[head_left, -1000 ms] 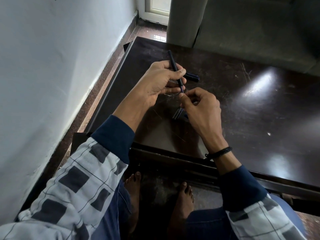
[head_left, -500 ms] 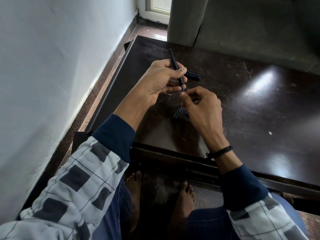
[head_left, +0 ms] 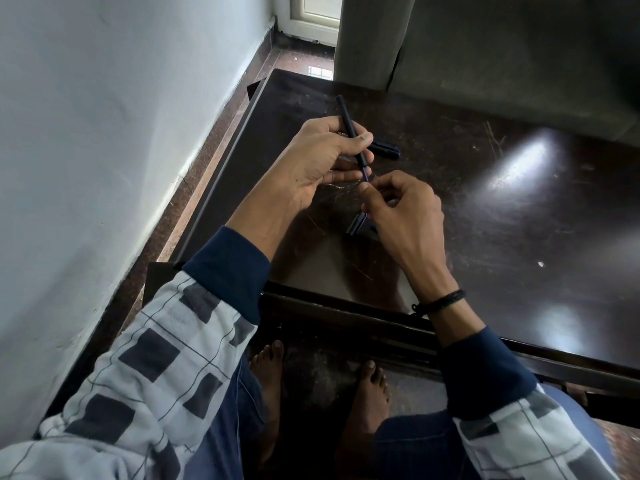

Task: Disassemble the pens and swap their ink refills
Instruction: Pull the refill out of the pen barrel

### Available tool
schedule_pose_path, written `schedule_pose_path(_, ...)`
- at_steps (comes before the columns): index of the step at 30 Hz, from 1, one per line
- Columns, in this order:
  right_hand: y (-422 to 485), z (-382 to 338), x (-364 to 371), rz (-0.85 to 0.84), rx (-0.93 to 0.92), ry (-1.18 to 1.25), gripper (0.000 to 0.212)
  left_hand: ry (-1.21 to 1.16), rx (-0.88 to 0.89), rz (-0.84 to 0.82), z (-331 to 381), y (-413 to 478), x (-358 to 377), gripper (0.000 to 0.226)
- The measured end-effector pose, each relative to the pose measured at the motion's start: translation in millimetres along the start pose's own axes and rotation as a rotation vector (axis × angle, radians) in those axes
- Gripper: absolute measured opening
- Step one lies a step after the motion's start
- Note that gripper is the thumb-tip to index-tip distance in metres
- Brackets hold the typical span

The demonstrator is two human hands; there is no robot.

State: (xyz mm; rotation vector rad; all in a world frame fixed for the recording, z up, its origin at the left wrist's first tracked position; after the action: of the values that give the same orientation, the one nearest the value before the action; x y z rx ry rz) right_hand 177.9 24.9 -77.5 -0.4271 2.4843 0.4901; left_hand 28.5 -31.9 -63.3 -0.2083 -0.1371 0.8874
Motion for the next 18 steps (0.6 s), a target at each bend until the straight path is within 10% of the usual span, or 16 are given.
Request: schedule_pose_path(18,-1.3,-1.7,-0.9,-0.005,0.006,0.005,0.017,-0.002,0.006,0.001,1.2,-1.7,-0.1,0.011)
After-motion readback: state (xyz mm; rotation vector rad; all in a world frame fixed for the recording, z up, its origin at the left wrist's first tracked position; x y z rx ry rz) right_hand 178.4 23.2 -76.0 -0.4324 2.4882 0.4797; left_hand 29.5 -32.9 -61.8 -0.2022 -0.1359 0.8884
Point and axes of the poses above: each hand's wrist, its own y-axis towards the middle knuckle, its own x-axis out of the palm, z = x × y, the point moved 2 cm from there along y, towards the middle knuckle, and after that the axes turned 15 degrees about z, right-handed, at the moved point
